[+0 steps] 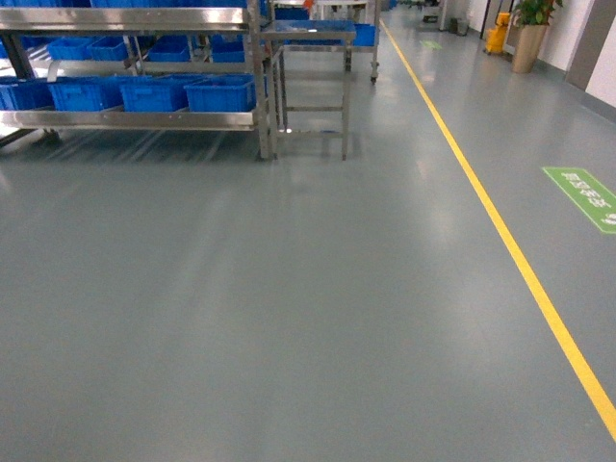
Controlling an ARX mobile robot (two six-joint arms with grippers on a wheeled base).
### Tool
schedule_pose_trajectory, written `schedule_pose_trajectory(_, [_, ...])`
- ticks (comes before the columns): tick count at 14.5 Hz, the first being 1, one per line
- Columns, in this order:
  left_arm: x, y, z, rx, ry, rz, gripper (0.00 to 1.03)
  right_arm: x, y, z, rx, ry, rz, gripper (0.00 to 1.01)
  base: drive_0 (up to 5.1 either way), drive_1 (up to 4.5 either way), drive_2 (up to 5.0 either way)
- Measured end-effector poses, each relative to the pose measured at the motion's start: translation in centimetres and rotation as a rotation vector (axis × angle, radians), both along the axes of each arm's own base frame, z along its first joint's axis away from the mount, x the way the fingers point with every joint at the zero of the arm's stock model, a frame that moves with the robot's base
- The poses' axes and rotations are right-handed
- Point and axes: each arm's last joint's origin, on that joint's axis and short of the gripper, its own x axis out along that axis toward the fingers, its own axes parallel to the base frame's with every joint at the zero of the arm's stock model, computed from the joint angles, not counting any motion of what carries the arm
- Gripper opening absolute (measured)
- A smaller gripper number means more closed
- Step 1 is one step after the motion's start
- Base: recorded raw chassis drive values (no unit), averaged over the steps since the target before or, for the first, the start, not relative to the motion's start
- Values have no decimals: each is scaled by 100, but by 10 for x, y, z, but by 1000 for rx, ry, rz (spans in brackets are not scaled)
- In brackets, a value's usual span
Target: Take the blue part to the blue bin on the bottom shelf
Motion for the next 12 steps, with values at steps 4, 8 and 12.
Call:
schedule_pose_trajectory(4, [0,0,0,0,-1,0,44,0,0,0,0,4,0,98,4,387,-378])
schedule_pose_trajectory(8, [0,0,0,0,-1,0,44,0,0,0,0,5,1,98,1,386,-383])
schedule_pose_trajectory(12, [0,0,0,0,-2,3,44,0,0,0,0,3,1,98,-3,382,-387])
